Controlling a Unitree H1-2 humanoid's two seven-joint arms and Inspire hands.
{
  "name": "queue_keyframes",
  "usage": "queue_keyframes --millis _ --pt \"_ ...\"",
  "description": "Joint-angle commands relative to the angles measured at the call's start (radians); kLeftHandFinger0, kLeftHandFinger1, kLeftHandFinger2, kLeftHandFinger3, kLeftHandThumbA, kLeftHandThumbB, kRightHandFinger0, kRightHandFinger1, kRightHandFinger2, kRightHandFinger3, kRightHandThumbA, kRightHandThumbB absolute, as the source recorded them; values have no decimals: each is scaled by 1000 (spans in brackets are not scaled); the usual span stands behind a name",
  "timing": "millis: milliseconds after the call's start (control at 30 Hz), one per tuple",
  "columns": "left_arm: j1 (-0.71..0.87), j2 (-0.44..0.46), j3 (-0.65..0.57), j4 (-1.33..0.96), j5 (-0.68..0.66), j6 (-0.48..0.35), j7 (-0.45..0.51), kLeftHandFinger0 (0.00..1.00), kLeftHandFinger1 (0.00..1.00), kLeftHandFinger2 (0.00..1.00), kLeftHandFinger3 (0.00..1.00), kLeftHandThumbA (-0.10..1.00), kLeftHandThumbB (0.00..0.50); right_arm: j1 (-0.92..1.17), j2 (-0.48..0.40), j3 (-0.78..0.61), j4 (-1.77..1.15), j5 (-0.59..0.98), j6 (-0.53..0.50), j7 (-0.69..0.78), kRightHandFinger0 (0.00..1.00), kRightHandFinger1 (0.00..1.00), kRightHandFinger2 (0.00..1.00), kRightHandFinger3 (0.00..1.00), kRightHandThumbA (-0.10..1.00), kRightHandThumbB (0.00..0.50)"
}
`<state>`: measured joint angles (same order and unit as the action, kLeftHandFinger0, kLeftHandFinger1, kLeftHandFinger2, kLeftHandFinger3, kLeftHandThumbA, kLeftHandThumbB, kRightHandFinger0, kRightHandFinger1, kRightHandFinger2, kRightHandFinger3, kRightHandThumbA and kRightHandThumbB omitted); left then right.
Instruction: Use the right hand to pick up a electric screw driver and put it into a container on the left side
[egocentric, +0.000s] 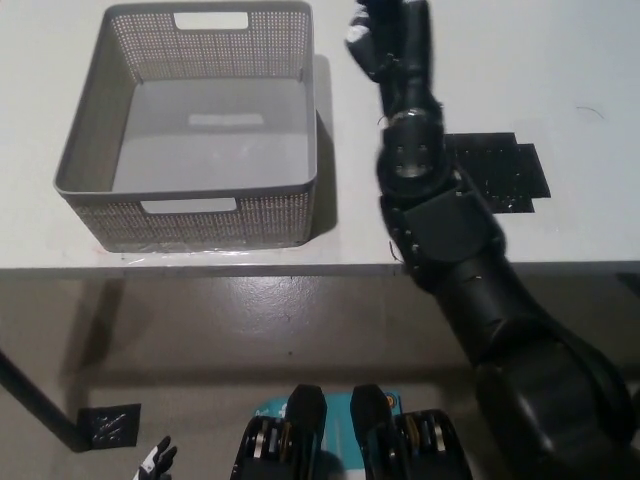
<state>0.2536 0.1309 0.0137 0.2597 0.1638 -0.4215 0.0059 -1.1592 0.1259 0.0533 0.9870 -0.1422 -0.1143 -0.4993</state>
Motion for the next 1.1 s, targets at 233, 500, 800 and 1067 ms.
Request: queue_keyframes --millis 233,500,800,1067 --pt "39 -12 -14 -20 -1 -12 2 1000 1000 1000 1000 1000 53 -120 106 35 -55 -55 -6 -35 0 136 624 661 -100 137" --pt "54 -14 -19 -35 20 -10 8 1000 1000 1000 1000 1000 41 -138 157 46 -95 -49 -13 -12 0 173 627 710 -100 127" --pt "56 -11 -21 -38 29 -3 8 1000 1000 1000 1000 1000 11 -124 198 55 -69 -52 -16 -15 0 200 662 754 -100 121" --pt "70 -17 -28 -35 21 -11 4 1000 1000 1000 1000 1000 6 -100 232 25 25 -15 -17 -21 0 249 660 707 -100 106"
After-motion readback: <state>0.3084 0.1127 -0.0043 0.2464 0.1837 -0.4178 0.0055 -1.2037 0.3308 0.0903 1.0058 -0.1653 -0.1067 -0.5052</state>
